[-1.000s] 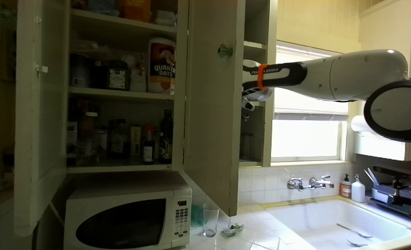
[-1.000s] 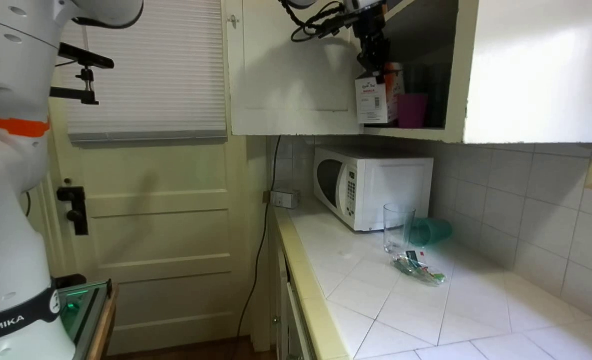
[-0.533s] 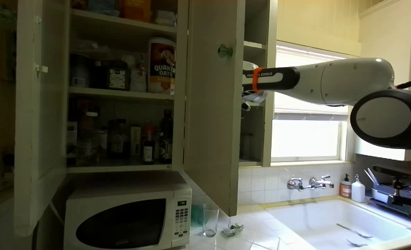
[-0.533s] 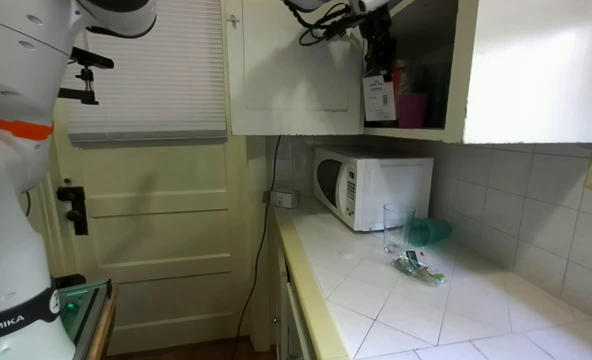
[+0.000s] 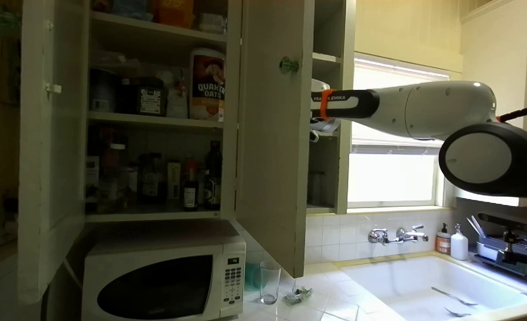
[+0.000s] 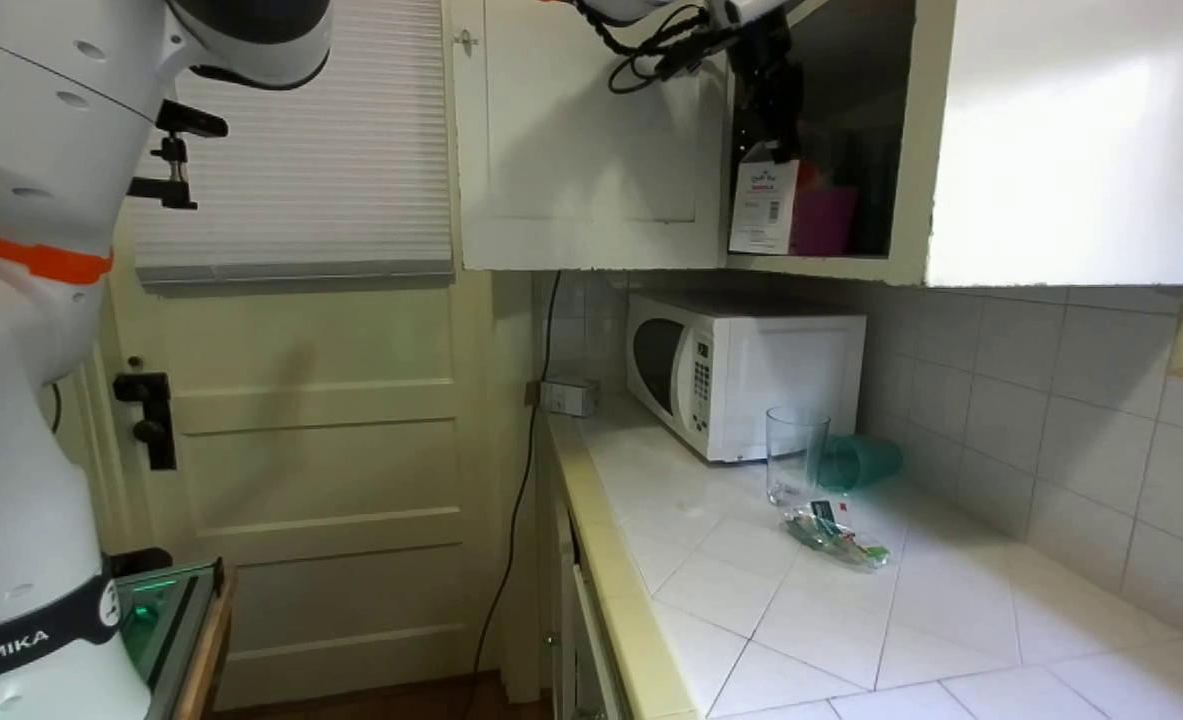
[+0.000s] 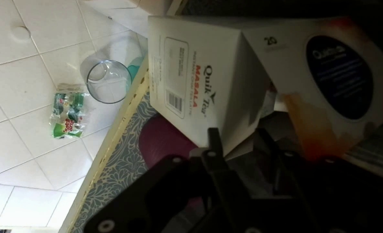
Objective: Open the right cabinet door then put the white box on the bottom shelf.
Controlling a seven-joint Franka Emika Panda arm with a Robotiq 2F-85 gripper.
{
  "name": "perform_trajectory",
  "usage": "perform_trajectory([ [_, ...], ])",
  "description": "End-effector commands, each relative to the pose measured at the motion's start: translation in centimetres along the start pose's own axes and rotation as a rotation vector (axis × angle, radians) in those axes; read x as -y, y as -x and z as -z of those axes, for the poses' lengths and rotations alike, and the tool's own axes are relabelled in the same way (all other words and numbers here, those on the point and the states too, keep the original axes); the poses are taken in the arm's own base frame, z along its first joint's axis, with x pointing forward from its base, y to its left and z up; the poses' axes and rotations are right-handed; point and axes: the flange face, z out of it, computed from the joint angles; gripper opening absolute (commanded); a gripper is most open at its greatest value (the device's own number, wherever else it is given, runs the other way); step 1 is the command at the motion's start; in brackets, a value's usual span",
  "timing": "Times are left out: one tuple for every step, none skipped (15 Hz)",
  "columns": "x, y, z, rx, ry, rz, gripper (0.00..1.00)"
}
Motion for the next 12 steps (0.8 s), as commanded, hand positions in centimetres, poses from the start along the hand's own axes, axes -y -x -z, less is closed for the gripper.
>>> perform_trajectory([
  [0.9, -0.1, 0.4, -0.004, -0.03, -0.028, 0.66],
  [0.9, -0.1, 0.6, -0.004, -0.034, -0.028, 0.73],
  [1.0, 0.0, 0.8, -0.003, -0.035, -0.03, 0.82],
  [0.8, 0.2, 1.2, 0.004, -0.02, -0.045, 0.88],
  [0.6, 0.4, 1.6, 0.009, -0.009, -0.054, 0.95],
  [0.2, 0.6, 2.0, 0.014, 0.007, -0.061, 1.0],
  [-0.1, 0.7, 2.2, 0.012, 0.019, -0.067, 1.0],
  [-0.4, 0.9, 2.3, 0.02, 0.029, -0.069, 1.0],
  [-0.8, 1.0, 2.3, 0.023, 0.041, -0.071, 1.0],
  [-1.1, 1.1, 2.5, 0.026, 0.053, -0.077, 1.0],
  [-1.6, 1.1, 2.6, 0.026, 0.066, -0.083, 1.0],
  [-2.0, 0.9, 2.8, 0.013, 0.062, -0.1, 1.0],
])
